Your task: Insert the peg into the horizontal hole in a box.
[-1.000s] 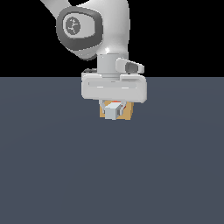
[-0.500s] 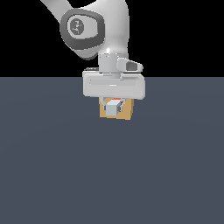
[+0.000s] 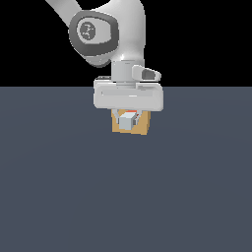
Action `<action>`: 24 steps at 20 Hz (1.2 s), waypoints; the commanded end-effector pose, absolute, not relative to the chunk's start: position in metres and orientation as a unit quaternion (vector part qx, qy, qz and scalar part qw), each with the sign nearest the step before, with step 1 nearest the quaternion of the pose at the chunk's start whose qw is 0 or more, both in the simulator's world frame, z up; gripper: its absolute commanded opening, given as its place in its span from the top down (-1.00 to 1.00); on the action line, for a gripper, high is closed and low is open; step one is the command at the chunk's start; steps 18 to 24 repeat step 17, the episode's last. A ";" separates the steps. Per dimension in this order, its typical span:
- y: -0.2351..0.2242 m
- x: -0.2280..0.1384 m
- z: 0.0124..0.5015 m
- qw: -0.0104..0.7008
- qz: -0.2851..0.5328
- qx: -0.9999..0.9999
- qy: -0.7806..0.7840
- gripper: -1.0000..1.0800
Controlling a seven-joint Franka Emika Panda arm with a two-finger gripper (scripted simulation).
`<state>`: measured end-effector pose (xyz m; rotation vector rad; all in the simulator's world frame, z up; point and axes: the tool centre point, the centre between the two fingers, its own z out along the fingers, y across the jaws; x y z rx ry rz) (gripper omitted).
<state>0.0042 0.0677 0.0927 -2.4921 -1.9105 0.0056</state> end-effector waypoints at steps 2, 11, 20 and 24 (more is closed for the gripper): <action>0.083 0.008 0.094 0.000 0.000 -0.793 -0.609 1.00; 0.137 0.022 0.095 0.000 0.000 -0.793 -0.609 1.00; 0.145 0.026 0.095 0.000 0.000 -0.793 -0.609 1.00; 0.145 0.026 0.095 0.000 0.000 -0.793 -0.609 1.00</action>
